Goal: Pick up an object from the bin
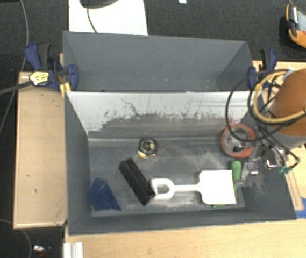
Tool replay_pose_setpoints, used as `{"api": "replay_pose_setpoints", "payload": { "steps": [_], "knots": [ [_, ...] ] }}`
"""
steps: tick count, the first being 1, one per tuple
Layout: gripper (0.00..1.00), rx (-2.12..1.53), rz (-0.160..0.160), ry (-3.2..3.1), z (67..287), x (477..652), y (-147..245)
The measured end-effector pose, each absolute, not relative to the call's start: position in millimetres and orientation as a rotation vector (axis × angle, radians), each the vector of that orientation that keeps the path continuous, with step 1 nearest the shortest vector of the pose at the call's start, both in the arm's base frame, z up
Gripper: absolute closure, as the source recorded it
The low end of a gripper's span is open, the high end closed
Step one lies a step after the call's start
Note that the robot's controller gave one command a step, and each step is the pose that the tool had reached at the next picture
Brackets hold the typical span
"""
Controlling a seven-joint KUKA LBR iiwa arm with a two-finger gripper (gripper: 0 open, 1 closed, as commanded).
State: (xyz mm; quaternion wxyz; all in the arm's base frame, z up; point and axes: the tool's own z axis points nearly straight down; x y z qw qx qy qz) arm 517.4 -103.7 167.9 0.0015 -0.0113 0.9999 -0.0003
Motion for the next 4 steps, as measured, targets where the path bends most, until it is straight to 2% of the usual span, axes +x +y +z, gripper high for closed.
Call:
{"api": "replay_pose_setpoints", "payload": {
  "steps": [1, 2, 3, 4],
  "knots": [
    [0.0, -0.036, -0.001, 3.138, 167.9, 517.4, -103.7],
    [0.0, -0.227, -0.002, 3.129, 139.1, 518.8, -100.3],
    [0.0, -0.181, -0.001, 3.132, 126.4, 503.9, -97.7],
    [0.0, -0.213, 0.001, 3.126, 70.7, 487.8, -78.3]
  ]
}}
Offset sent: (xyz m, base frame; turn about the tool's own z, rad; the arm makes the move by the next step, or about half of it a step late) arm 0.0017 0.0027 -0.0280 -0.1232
